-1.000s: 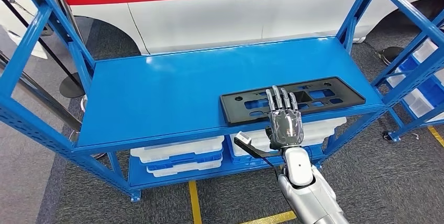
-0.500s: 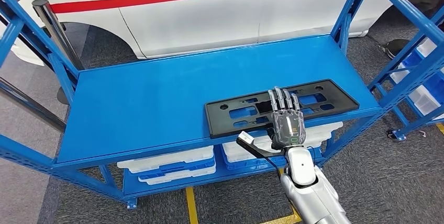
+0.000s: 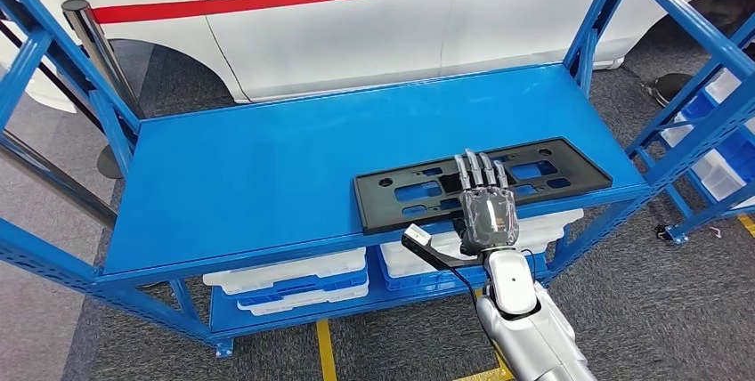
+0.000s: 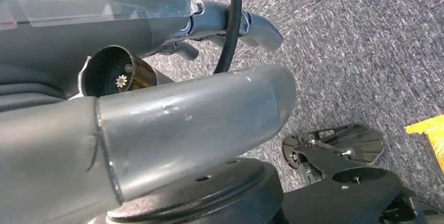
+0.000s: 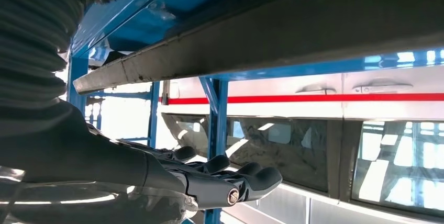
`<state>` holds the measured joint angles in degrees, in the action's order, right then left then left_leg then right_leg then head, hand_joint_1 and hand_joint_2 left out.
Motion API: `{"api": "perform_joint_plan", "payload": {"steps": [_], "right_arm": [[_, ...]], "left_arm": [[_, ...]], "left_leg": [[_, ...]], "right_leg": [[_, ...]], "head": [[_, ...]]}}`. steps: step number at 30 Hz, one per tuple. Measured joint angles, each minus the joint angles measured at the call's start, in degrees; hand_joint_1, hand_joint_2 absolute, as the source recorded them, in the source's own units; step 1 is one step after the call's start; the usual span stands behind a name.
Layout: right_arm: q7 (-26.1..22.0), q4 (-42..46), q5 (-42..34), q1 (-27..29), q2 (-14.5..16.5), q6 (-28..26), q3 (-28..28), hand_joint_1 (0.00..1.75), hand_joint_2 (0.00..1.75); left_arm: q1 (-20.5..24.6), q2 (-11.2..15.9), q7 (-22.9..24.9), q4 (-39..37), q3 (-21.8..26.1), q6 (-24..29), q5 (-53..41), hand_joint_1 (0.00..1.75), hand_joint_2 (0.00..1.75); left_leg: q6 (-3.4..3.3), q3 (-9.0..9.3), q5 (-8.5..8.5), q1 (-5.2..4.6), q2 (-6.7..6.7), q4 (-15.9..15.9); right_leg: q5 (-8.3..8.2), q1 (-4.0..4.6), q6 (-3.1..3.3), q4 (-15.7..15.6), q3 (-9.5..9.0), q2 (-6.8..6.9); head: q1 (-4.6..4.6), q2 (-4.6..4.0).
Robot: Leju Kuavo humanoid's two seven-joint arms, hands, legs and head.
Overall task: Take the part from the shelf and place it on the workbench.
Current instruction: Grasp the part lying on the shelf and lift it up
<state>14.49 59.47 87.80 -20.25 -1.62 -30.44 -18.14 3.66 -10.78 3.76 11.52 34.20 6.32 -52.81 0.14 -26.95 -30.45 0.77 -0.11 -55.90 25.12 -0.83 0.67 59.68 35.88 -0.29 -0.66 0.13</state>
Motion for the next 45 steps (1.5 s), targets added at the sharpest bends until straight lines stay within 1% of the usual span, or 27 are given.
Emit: {"api": "perform_joint_plan", "payload": {"steps": [4, 6, 9, 13, 23, 36, 45], "right_arm": [[-0.2, -0.2, -0.4, -0.3, 0.0, 0.3, 0.0, 1.22, 1.75], [-0.2, -0.4, -0.5, -0.4, 0.0, 0.4, 0.0, 1.24, 1.75], [-0.3, -0.5, -0.5, -0.6, 0.0, 0.5, 0.0, 1.33, 1.75], [-0.3, -0.6, -0.6, -0.7, 0.1, 0.9, 0.0, 1.35, 1.75], [-1.3, 0.5, -1.8, -0.3, 0.0, 2.5, 0.0, 1.58, 1.75], [-1.5, 4.4, -2.6, 1.2, 0.0, 3.5, 0.0, 1.62, 1.75], [-1.5, 4.8, -2.7, 1.6, -0.1, 3.7, -0.1, 1.65, 1.75]], "left_arm": [[0.0, 0.0, 0.0, 0.0, 0.0, 0.0, 0.0, 0.00, 0.00], [0.0, 0.0, 0.0, 0.0, 0.0, 0.0, 0.0, 0.00, 0.00], [0.0, 0.0, 0.0, 0.0, 0.0, 0.0, 0.0, 0.00, 0.00], [0.0, 0.0, -0.1, 0.0, 0.1, -0.1, 0.0, 0.00, 0.00], [-0.1, 0.0, -0.9, 0.0, 1.0, -0.3, 0.9, 0.00, 0.00], [-0.1, 0.0, -1.3, 0.0, 2.0, -0.4, 1.2, 0.00, 0.00], [-0.1, 0.0, -1.4, 0.0, 2.5, -0.4, 1.2, 0.00, 0.00]], "left_leg": [[0.04, -0.01, -0.04, -0.02, 0.00, -0.1], [0.04, -0.01, -0.05, -0.04, 0.00, -0.1], [0.03, -0.01, -0.06, -0.06, 0.00, -0.1], [0.01, -0.02, -0.07, -0.06, 0.00, -0.1], [0.01, -0.01, -0.07, -0.06, 0.00, -0.1], [0.01, -0.01, -0.07, -0.06, 0.00, -0.1], [0.01, -0.02, -0.07, -0.06, 0.00, -0.2]], "right_leg": [[-0.01, -0.02, -0.02, 0.0, -0.05, 0.00], [-0.01, -0.05, -0.03, -0.1, -0.06, 0.00], [-0.02, -0.07, -0.05, -0.1, -0.07, 0.00], [-0.04, -0.08, -0.08, -0.1, -0.07, 0.00], [-0.05, -0.07, -0.09, -0.1, -0.08, 0.00], [-0.05, -0.08, -0.09, -0.1, -0.08, 0.00], [-0.05, -0.08, -0.09, -0.1, -0.08, 0.00]], "head": [[0.00, 0.00], [0.00, 0.00], [0.00, 0.00], [0.00, 0.00], [0.00, 0.00], [0.00, 0.00], [0.00, 0.00]]}}
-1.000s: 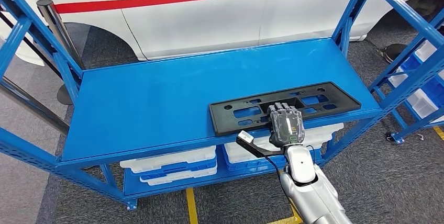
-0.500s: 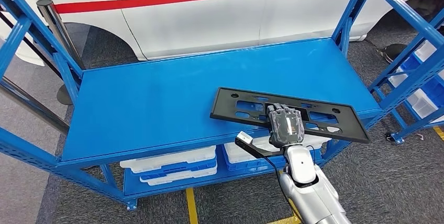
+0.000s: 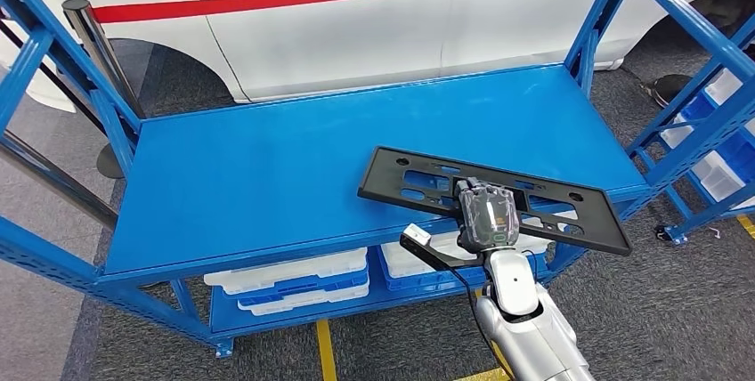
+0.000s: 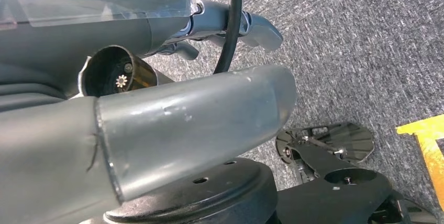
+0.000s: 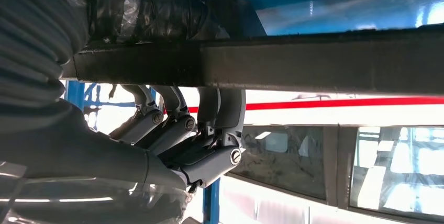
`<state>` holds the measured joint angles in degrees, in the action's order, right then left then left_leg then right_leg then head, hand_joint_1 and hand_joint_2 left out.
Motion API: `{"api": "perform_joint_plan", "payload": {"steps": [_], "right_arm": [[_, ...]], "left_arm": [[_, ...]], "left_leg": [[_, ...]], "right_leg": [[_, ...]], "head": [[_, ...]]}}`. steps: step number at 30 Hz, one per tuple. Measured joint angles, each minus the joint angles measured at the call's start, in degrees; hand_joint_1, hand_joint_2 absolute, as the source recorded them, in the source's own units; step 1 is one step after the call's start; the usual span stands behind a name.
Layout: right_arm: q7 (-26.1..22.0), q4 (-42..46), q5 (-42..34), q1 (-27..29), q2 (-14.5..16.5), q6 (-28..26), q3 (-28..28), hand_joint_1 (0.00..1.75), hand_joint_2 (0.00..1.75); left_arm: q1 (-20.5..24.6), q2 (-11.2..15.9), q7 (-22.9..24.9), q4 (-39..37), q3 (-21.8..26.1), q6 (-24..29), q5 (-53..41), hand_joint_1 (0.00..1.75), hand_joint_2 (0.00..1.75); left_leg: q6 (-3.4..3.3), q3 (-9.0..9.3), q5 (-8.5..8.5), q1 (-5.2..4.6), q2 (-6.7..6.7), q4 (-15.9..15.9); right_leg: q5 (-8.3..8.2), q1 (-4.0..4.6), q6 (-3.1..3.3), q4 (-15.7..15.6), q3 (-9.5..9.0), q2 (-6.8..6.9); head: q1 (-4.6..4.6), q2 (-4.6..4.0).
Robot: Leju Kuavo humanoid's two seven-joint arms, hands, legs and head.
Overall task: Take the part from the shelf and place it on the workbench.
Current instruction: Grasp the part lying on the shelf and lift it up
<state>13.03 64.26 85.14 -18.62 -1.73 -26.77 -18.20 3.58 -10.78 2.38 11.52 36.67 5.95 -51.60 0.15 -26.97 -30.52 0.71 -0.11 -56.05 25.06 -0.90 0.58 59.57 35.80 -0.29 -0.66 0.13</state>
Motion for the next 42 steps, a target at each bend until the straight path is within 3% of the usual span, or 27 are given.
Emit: {"api": "perform_joint_plan", "payload": {"steps": [15, 28, 32, 42], "right_arm": [[-0.5, -0.4, -0.4, 0.3, 0.0, -0.9, -1.0, 1.73, 1.75], [-0.9, -2.7, 0.1, -0.4, 0.0, -1.3, -2.5, 1.60, 1.75], [-1.1, -3.9, -0.4, -1.1, 0.0, -1.2, -2.8, 0.02, 1.75], [-1.1, -5.9, -0.8, -1.5, 0.0, -1.3, -3.5, 0.00, 1.75]], "left_arm": [[0.0, 0.0, 0.0, 0.0, 0.0, 0.0, -0.5, 0.00, 0.00], [0.1, 0.0, 0.2, 0.0, 0.1, -0.2, -0.8, 0.00, 0.00], [0.2, 0.0, 0.2, 0.0, 0.3, -0.2, -1.0, 0.00, 0.00], [0.3, 0.0, 0.2, 0.0, 0.5, -0.1, -1.2, 0.00, 0.00]], "left_leg": [[0.00, 0.00, 0.00, 0.00, 0.00, 0.0], [0.00, 0.01, 0.00, 0.00, 0.01, 0.0], [0.00, 0.05, -0.01, 0.00, 0.03, 0.0], [0.00, 0.09, 0.00, 0.00, 0.03, 0.0]], "right_leg": [[0.00, 0.00, 0.00, 0.0, 0.00, 0.00], [0.00, 0.00, 0.00, 0.0, -0.03, -0.01], [-0.02, 0.00, -0.03, 0.0, -0.07, -0.01], [-0.05, 0.00, -0.07, 0.0, -0.12, -0.01]], "head": [[0.00, 0.00], [0.00, 0.00], [0.00, 0.00], [0.00, 0.00]]}}
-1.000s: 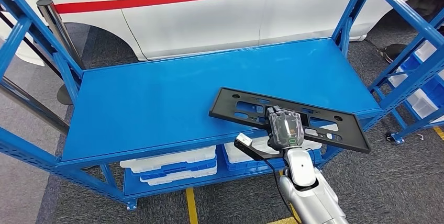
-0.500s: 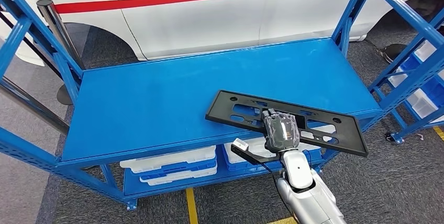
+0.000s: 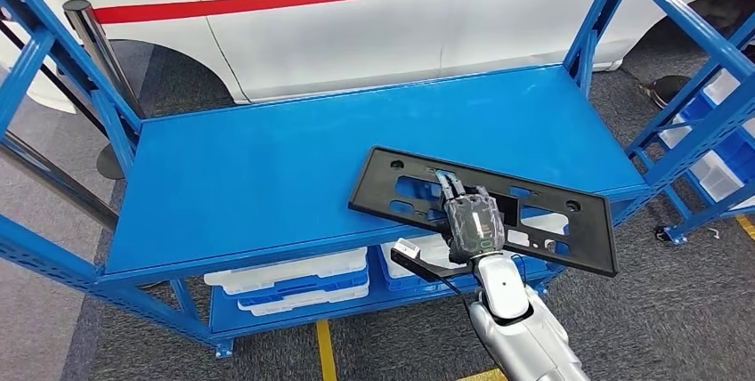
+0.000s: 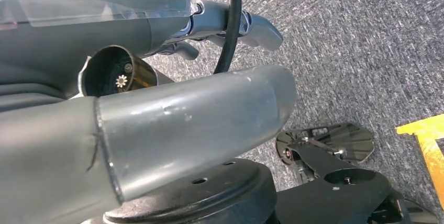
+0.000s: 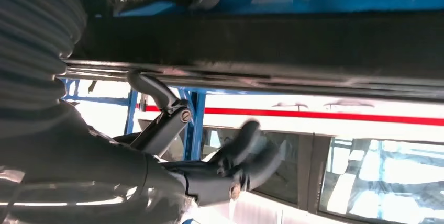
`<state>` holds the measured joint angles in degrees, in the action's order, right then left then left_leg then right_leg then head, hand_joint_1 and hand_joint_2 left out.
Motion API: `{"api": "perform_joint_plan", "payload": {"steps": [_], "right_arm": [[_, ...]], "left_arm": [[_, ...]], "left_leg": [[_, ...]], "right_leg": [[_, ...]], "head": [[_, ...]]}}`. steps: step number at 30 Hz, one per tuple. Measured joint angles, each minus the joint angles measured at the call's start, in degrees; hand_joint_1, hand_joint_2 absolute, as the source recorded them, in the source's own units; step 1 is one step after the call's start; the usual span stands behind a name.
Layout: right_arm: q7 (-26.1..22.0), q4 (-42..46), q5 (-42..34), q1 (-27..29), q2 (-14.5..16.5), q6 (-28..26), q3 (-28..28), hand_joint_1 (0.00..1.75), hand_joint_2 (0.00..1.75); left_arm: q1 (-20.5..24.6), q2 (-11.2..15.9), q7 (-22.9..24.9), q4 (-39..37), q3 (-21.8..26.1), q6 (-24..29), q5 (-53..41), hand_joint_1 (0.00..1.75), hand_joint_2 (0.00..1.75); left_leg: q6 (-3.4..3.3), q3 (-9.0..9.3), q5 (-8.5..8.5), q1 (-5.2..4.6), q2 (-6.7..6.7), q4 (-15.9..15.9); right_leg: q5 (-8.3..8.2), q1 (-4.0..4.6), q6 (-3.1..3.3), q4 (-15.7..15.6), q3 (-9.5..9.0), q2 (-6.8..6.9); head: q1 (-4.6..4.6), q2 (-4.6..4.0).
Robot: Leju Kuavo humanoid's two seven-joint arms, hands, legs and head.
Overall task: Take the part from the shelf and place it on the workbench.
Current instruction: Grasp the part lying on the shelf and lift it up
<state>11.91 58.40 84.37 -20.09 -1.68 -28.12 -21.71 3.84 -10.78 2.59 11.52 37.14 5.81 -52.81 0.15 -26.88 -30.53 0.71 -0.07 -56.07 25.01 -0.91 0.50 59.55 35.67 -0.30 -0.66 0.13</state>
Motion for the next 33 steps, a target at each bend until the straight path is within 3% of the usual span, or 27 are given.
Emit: {"api": "perform_joint_plan", "payload": {"steps": [33], "right_arm": [[0.2, 0.5, 0.2, -0.7, 0.0, -0.7, -0.6, 0.00, 1.75]], "left_arm": [[0.0, 0.0, 0.0, 0.0, 1.0, 0.0, -0.7, 0.00, 0.00]], "left_leg": [[0.00, -0.01, 0.00, 0.00, 0.00, 0.0]], "right_leg": [[0.00, 0.00, 0.00, 0.0, -0.01, 0.00]], "head": [[0.00, 0.00]]}}
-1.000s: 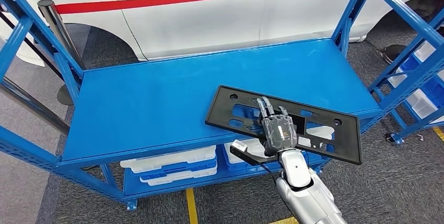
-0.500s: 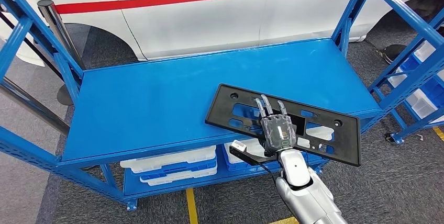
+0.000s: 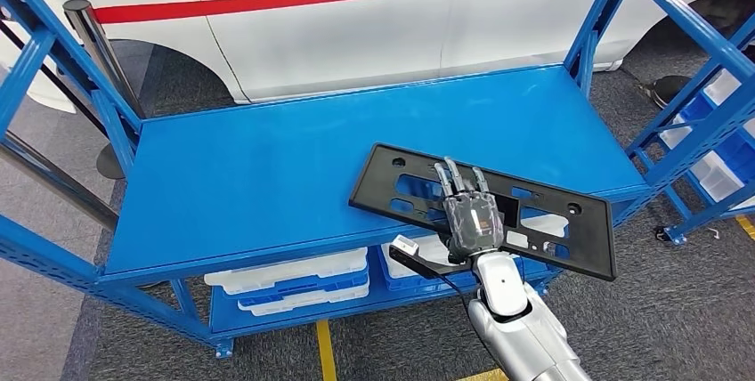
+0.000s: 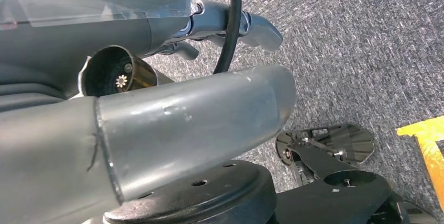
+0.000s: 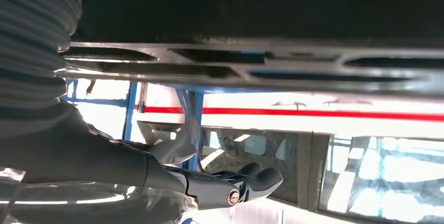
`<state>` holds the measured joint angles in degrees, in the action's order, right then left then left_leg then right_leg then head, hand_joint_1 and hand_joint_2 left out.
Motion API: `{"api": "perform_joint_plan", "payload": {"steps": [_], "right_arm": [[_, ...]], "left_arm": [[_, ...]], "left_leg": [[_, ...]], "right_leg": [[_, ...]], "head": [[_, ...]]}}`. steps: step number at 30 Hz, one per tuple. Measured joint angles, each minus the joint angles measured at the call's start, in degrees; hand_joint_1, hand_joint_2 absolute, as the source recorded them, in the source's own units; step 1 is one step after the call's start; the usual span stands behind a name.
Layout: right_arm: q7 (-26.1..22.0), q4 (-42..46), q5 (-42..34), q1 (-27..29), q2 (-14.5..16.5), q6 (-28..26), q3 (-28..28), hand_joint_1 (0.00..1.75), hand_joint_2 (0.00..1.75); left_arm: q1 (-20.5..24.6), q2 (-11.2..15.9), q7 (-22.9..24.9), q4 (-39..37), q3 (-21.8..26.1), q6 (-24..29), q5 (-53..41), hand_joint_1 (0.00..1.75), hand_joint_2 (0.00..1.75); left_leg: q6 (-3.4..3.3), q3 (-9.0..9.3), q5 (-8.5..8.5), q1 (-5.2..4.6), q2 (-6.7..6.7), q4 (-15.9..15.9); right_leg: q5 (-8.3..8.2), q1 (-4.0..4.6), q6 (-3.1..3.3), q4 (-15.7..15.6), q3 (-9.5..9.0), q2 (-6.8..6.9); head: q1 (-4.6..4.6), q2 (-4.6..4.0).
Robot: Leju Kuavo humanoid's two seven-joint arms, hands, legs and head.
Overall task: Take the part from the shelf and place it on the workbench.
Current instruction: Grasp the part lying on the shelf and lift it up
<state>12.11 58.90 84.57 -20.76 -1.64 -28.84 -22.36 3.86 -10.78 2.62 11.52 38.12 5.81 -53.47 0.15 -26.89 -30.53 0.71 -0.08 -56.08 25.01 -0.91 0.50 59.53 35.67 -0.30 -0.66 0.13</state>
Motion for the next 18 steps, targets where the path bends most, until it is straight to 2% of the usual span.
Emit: {"api": "perform_joint_plan", "payload": {"steps": [18], "right_arm": [[0.0, 3.8, 0.8, 0.0, 0.0, -0.2, 0.0, 0.00, 1.75]], "left_arm": [[0.0, 0.0, 0.0, 0.0, 0.3, 0.0, -0.5, 0.00, 0.00]], "left_leg": [[0.00, 0.00, 0.00, 0.00, 0.00, 0.0]], "right_leg": [[0.00, 0.00, 0.00, 0.0, 0.00, 0.00]], "head": [[0.00, 0.00]]}}
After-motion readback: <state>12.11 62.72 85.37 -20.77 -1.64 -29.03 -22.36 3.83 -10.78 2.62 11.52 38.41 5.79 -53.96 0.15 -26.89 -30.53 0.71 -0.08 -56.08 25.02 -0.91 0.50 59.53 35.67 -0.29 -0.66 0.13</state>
